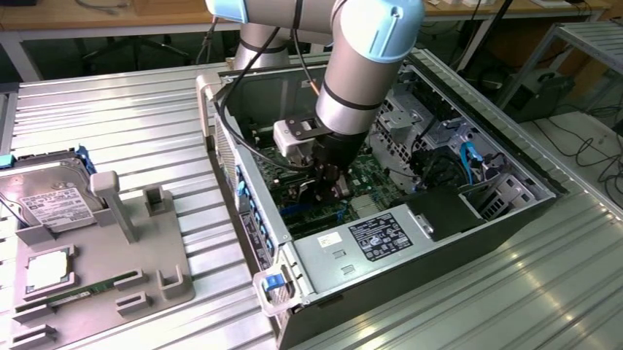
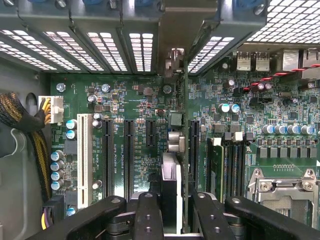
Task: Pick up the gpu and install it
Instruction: 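Insert the gpu into the slot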
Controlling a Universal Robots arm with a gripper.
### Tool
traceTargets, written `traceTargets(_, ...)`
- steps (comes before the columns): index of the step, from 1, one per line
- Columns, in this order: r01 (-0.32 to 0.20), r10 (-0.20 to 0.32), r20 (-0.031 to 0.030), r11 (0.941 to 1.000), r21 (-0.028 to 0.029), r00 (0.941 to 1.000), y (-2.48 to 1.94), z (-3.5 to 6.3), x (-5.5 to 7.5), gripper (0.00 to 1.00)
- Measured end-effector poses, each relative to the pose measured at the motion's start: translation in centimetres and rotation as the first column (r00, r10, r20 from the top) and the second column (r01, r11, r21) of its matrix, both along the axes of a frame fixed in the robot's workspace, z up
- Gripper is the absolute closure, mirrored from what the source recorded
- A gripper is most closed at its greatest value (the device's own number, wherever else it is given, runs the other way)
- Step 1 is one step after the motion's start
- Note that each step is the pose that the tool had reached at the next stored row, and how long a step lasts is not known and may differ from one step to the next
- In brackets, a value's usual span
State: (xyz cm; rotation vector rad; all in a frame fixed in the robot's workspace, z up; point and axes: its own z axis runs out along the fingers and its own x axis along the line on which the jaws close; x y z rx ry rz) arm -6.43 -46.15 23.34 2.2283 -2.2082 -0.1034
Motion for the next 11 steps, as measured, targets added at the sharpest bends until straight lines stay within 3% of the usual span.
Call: traceTargets(11, 0.0, 0.0, 0.0001, 1.0, 0.0004, 1.0, 0.01, -0.38, 0.0, 0.72)
